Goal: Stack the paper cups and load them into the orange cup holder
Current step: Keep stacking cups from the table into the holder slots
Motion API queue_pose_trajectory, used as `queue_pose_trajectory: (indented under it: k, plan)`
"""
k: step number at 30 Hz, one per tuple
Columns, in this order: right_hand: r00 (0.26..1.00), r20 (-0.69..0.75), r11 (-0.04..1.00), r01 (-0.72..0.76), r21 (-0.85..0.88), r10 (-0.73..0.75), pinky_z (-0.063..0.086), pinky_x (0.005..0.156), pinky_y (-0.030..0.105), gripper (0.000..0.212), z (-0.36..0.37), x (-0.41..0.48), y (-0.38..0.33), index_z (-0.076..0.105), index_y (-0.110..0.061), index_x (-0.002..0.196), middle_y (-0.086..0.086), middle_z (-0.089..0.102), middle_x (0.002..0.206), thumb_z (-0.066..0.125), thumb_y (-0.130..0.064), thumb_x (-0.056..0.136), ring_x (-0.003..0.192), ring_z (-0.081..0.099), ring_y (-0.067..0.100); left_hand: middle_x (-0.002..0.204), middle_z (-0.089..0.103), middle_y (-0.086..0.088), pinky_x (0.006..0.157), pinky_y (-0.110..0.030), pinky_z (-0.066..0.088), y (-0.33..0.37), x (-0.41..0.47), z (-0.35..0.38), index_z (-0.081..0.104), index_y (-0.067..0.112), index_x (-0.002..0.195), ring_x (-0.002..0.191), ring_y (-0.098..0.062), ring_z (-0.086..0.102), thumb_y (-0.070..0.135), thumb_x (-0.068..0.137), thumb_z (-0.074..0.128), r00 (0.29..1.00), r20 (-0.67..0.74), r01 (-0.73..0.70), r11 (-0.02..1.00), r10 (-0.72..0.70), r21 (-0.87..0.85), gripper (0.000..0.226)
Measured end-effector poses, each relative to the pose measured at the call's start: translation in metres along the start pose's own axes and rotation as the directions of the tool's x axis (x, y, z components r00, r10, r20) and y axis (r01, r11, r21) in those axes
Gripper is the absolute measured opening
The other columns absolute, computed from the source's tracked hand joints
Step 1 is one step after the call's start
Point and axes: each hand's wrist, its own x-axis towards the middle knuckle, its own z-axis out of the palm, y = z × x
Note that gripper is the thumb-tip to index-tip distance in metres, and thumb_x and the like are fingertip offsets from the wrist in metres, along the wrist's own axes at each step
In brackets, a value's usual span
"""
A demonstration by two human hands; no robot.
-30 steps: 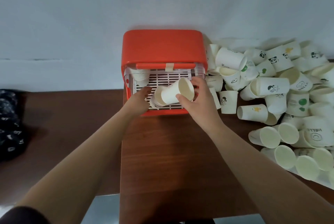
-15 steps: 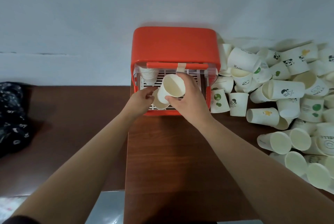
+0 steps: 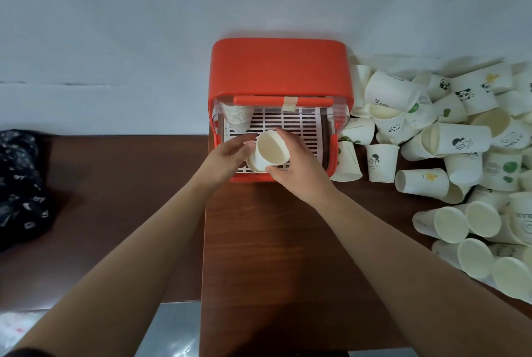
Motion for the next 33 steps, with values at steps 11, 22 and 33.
queue_pose_trajectory:
  k: [11,22,33]
  plan:
    - [0.998,0.063,0.999,0.021,-0.051,-0.017,0.043,0.107,0.034,0.08,0.003,0.005,-0.006,0.034,-0.021,0.153,0.0,0.048,0.15,0.076,-0.031,0.086,0.134,0.047,0.019,0.118,0.073,0.009,0.103,-0.034,0.052,-0.006,-0.009,0.005,0.057,0.026,0.139,0.108,-0.008,0.069,0.039,0.103,0.052,0.996,-0.048,-0.077,0.996,0.078,0.041,0.038]
    - [0.997,0.039,0.995,-0.071,-0.064,0.074,0.039,0.096,0.024,0.078,0.017,0.004,0.009,0.043,-0.02,0.149,0.001,0.062,0.136,0.082,-0.03,0.082,0.123,0.057,0.02,0.135,0.063,0.001,0.093,-0.021,0.04,-0.005,-0.007,0.012,0.048,0.022,0.149,0.11,-0.006,0.057,0.02,0.101,0.058,0.989,-0.103,-0.067,0.948,0.104,0.312,0.048]
    - [0.976,-0.133,0.964,-0.194,-0.181,0.171,0.045,0.109,0.037,0.052,-0.071,-0.112,0.036,0.051,-0.018,0.139,0.001,0.049,0.141,0.068,-0.033,0.092,0.128,0.051,0.016,0.125,0.049,0.003,0.097,-0.03,0.05,0.02,-0.058,0.069,0.06,0.017,0.122,0.109,-0.013,0.057,0.025,0.099,0.058,0.944,-0.08,-0.255,0.861,0.32,0.44,0.025]
